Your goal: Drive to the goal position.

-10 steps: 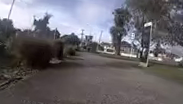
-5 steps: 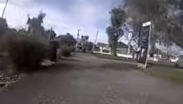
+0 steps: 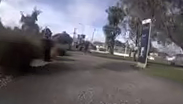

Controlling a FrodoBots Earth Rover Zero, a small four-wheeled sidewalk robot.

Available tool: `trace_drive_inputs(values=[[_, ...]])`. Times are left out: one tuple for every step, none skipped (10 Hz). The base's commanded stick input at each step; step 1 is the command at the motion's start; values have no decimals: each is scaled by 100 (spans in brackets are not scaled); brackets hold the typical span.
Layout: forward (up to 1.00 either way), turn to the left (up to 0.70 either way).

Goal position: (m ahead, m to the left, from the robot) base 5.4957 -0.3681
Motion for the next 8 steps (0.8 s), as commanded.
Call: trace_drive_inputs(values=[[70, -19], [70, -20], [70, -21], [70, -21], [70, -21], [70, -21], [70, -21], [70, -21]])
